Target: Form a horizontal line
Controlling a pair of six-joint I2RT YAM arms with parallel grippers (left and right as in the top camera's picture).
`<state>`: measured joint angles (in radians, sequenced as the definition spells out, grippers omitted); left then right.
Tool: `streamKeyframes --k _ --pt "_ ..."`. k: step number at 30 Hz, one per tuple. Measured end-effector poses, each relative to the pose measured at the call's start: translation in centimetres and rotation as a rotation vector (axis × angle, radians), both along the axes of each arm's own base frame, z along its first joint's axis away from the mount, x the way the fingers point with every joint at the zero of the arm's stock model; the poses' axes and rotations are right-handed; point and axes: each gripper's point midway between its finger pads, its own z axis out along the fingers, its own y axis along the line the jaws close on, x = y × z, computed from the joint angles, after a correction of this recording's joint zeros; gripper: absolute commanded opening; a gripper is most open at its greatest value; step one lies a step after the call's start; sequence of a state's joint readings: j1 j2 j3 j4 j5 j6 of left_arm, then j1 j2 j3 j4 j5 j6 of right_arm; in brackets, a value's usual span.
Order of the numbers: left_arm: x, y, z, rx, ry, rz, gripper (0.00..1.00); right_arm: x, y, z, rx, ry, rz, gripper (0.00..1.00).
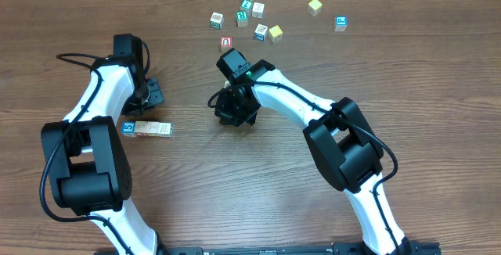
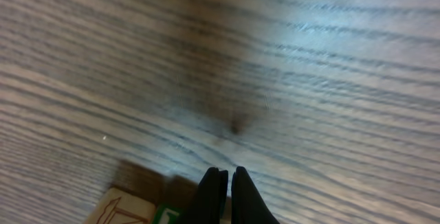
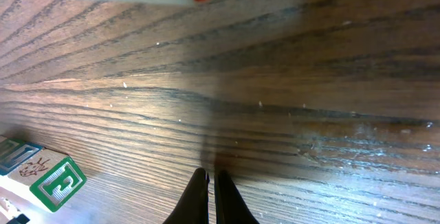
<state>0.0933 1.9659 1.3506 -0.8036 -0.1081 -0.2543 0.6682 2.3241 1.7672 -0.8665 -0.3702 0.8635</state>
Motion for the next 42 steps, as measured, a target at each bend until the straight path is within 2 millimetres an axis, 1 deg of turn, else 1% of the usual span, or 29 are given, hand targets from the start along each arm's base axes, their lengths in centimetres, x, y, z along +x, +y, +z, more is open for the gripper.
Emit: streamKeyframes --k 7,14,25,42 --pt "-0.2 0.3 -0.1 0.017 0.008 0.003 0.04 0.0 0.0 0.0 0.0 0.0 0.0 0.04" --pt "-1.3 0.3 -0.2 0.017 0.051 0.003 0.04 0.0 0.0 0.0 0.0 0.0 0.0 0.04" --pt "-2.2 0.4 -0.2 0.025 0.09 0.005 0.04 0.0 0.0 0.0 0.0 0.0 0.0 0.04" --pt "-2.9 0.5 -0.2 0.035 0.117 0.012 0.04 0.0 0.0 0.0 0.0 0.0 0.0 0.04"
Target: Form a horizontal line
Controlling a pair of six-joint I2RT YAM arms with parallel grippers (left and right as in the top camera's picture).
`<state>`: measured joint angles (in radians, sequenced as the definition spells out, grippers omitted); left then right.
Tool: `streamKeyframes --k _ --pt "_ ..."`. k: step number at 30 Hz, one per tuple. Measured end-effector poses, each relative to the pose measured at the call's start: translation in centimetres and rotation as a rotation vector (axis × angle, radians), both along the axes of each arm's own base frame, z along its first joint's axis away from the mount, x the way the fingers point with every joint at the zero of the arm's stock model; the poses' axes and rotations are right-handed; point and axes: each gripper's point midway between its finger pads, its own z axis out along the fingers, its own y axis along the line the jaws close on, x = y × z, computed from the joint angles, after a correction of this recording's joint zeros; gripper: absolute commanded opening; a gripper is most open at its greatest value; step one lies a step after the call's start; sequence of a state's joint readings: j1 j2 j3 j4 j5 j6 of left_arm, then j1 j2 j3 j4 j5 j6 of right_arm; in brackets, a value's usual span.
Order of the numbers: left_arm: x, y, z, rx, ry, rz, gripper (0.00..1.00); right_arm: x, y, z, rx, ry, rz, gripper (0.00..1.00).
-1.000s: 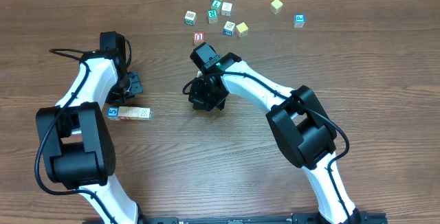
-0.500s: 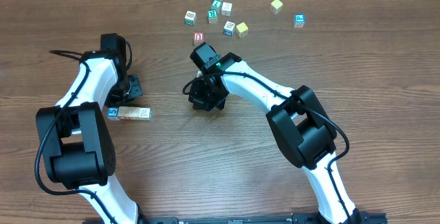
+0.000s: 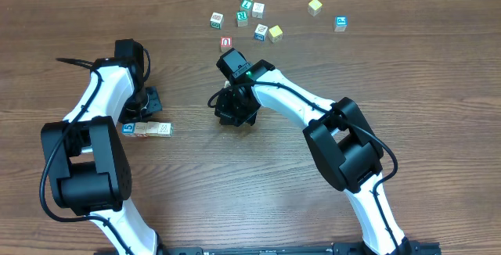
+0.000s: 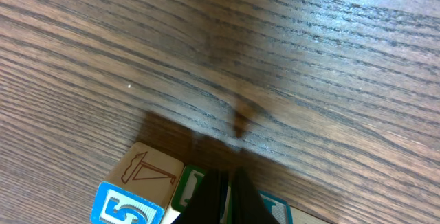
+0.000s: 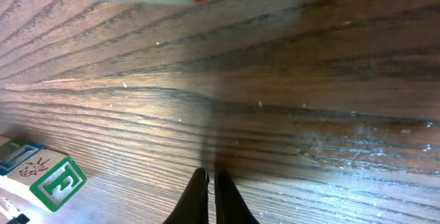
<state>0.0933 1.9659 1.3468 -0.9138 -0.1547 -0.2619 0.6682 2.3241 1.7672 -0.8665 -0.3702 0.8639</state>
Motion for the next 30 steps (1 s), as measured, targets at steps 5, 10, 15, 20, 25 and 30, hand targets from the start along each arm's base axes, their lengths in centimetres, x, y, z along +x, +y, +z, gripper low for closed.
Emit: streamKeyframes --k 5,10,15,20,25,30 --pt "0.7 0.1 0.0 0.003 -0.029 0.001 0.04 0.0 0.0 0.0 0.0 -0.001 0.0 0.04" --pt "2.3 0.0 0.2 -0.006 -0.098 0.018 0.04 0.0 0.0 0.0 0.0 0.0 0.0 0.04" --pt "2.6 -1.5 0.0 -0.096 -0.11 0.014 0.04 0.0 0.0 0.0 0.0 0.0 0.0 0.04" --pt "2.1 -2.4 -0.1 -0.142 -0.093 0.012 0.04 0.0 0.0 0.0 0.0 0.0 0.0 0.04" --pt "1.4 -2.6 -0.1 -0.156 -0.064 0.013 0.04 0.0 0.0 0.0 0.0 0.0 0.0 0.04" --pt "1.0 -2.7 -0.2 -0.16 -0.047 0.014 0.04 0.0 0.0 0.0 0.0 0.0 0.0 0.04"
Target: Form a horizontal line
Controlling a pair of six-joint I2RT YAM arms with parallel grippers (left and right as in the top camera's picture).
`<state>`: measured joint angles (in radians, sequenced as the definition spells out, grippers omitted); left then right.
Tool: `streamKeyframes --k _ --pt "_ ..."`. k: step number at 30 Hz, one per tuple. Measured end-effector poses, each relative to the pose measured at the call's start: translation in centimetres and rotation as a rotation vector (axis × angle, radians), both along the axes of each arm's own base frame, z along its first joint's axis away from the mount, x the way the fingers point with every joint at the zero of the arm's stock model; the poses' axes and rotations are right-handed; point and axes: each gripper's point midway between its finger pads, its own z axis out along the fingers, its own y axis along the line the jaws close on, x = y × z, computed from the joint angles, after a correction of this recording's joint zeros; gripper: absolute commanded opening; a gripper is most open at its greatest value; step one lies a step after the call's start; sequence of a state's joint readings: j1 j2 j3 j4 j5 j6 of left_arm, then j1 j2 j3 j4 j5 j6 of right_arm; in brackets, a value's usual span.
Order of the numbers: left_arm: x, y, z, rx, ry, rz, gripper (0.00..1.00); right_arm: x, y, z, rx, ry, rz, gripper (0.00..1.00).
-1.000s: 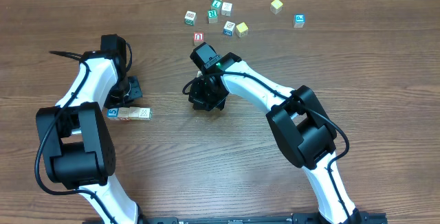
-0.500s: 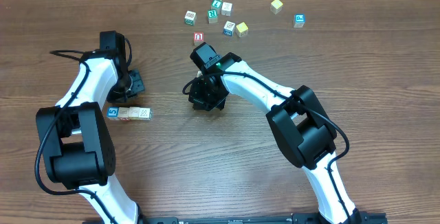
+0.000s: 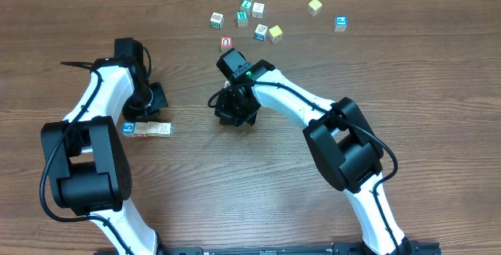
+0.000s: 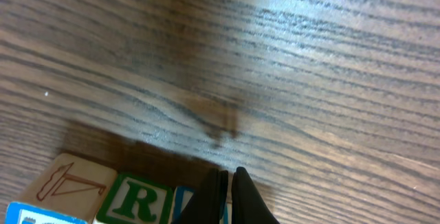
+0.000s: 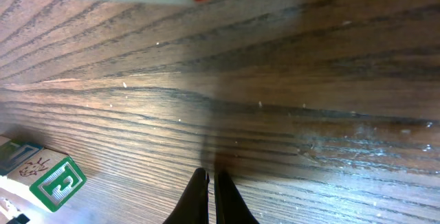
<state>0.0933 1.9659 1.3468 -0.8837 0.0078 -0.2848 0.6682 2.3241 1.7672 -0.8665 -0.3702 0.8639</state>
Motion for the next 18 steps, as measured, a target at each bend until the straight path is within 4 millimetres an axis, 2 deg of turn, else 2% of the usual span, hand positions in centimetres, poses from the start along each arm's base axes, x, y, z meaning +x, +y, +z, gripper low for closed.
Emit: streamKeyframes --k 18 --pt "-0.83 -0.08 -0.04 -0.003 0.034 0.0 0.04 -0.01 -0.01 0.0 0.0 0.0 0.0 0.04"
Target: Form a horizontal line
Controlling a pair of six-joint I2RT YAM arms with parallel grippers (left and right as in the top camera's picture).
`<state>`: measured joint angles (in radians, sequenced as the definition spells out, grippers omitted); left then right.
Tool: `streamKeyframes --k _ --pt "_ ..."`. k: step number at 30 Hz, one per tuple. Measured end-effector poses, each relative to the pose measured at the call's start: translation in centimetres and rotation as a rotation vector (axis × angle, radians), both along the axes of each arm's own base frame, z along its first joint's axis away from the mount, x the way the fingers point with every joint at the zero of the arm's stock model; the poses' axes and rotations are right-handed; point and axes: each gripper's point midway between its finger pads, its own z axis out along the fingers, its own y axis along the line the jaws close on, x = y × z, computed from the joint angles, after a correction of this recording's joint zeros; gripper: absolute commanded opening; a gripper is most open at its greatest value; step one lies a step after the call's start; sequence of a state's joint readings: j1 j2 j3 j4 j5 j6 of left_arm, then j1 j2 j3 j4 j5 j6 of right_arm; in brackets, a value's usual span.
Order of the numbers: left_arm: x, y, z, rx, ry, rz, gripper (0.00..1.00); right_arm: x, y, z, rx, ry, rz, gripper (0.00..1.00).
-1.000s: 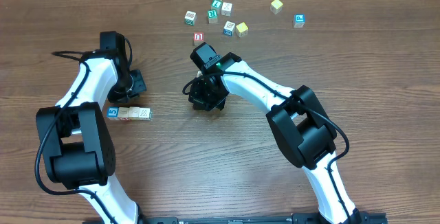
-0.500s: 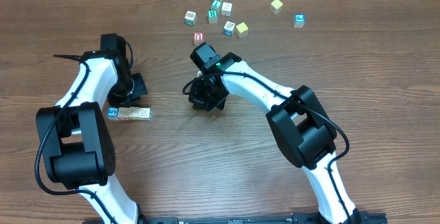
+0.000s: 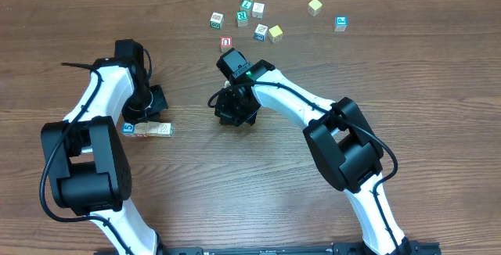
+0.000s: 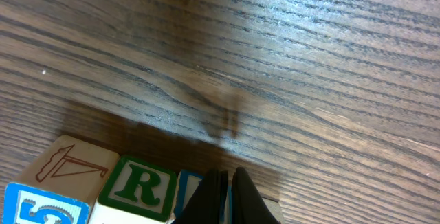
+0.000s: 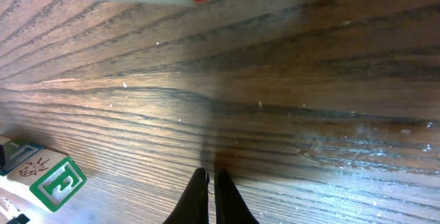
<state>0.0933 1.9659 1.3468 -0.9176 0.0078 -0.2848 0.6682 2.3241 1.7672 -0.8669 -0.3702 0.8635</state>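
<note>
A short row of letter blocks [image 3: 147, 129] lies left of centre on the table. The left wrist view shows it close: a block with a red drawing [image 4: 65, 165], a green R block [image 4: 141, 185], then a blue-edged block [image 4: 194, 186] partly behind the fingers. My left gripper [image 4: 227, 174] is shut and empty, its tips at the row's far side, over the blue-edged block. My right gripper [image 5: 209, 176] is shut and empty, low over bare wood at mid-table [image 3: 235, 110]. Loose blocks [image 3: 260, 31] lie scattered at the far edge.
A red-lettered block [image 3: 226, 43] sits just beyond the right arm's wrist. A yellow block [image 3: 315, 6] and a blue block [image 3: 340, 23] lie apart at the far right. A green-lettered block [image 5: 56, 180] shows at the right wrist view's lower left.
My left gripper has shifted slightly closer to the row, so the R block and blue-edged block show larger in its view. The right arm has not moved.
At first my left gripper stood further from the row, which barely showed in its view. Then it was close over the row's left blocks. After that it was further right along the row, and now sits over the blue-edged block. The right arm stayed still throughout.
</note>
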Motion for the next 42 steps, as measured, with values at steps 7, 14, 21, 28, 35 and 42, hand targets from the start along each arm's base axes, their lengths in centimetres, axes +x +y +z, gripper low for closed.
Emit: streamKeyframes --k 7,14,21,28,35,42 --pt "-0.1 0.0 0.0 0.0 0.004 0.0 0.04 0.0 0.0 0.0 0.0 0.0 0.0 0.04" --pt "-0.3 0.0 0.0 -0.001 0.011 0.0 0.04 0.0 0.0 0.0 0.0 0.0 0.0 0.04" --pt "0.7 0.1 0.0 0.003 -0.028 0.0 0.04 0.0 0.0 0.0 0.0 0.0 0.0 0.04" --pt "2.5 0.2 0.2 0.008 -0.103 0.003 0.04 0.0 0.0 0.0 0.0 0.0 0.0 0.04" --pt "4.5 0.4 4.8 -0.013 -0.14 0.01 0.04 -1.5 -1.4 0.2 -0.05 0.05 0.031 0.04" --pt "1.5 3.6 21.5 0.058 -0.454 0.085 0.04 -2.1 -9.4 5.7 -0.396 -0.088 0.014 0.04"
